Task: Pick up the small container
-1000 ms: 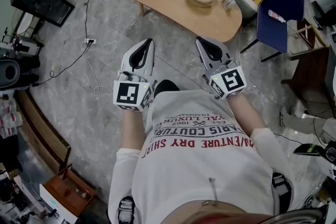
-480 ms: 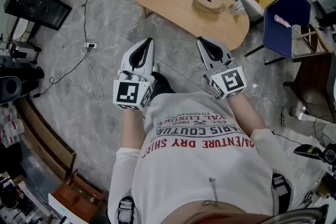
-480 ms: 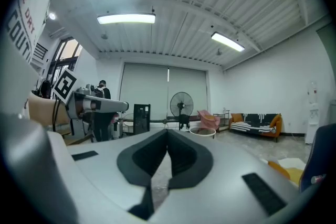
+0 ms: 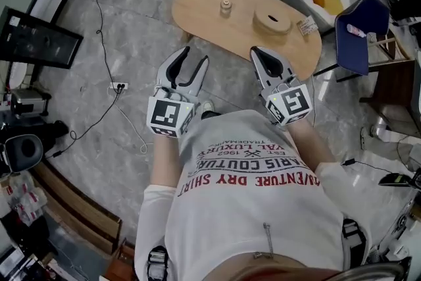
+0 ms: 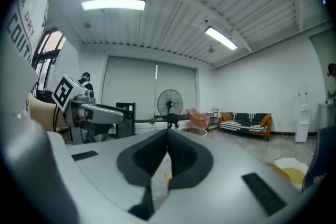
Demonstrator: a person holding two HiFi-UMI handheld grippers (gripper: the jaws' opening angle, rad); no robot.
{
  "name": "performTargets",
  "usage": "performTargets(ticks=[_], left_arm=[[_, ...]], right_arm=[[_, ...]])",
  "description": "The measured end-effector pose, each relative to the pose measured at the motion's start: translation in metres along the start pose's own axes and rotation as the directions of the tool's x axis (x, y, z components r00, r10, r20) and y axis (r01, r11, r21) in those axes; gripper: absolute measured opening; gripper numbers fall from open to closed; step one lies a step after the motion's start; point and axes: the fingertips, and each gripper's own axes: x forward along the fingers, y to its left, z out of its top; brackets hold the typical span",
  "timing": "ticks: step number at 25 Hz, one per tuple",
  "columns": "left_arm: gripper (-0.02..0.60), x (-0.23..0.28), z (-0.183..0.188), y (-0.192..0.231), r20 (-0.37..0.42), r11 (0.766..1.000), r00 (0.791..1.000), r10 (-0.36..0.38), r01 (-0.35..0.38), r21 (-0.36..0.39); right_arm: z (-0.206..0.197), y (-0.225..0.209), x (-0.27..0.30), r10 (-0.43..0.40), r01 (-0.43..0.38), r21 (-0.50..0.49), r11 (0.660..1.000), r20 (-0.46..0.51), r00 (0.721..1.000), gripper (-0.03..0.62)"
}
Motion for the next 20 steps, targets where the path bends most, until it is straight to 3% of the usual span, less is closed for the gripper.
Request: performTargets(ticks=[4, 8, 14, 20], left_arm=[[0.238, 0.025, -0.01, 0.052, -0.034, 0.998, 0.998, -0.061, 0.061, -0.001], [0.259, 0.055, -0.028, 0.088, -0.075, 0.994, 0.991, -0.109, 0.107, -0.02], [0.288, 0.12, -0.066, 0.108, -0.15, 0.984, 0.973, -0.174, 0.167, -0.058], [0.297, 0.198, -0.079, 0.126, -0.189, 0.975, 0.956, -0.223, 0.218, -0.048]], right_arm=[[0.004, -0.006, 0.055, -0.056, 0.056, -0.007, 0.998, -0.013, 0.998, 0.008], [-0.006, -0.02, 0.09, -0.1, 0.101, 0.013, 0.995, -0.048, 0.994, 0.008], [-0.03, -0.068, 0.125, -0.147, 0.152, 0.044, 0.987, -0.096, 0.984, 0.008], [-0.056, -0.135, 0.164, -0.156, 0.163, 0.063, 0.985, -0.111, 0.982, 0.008]])
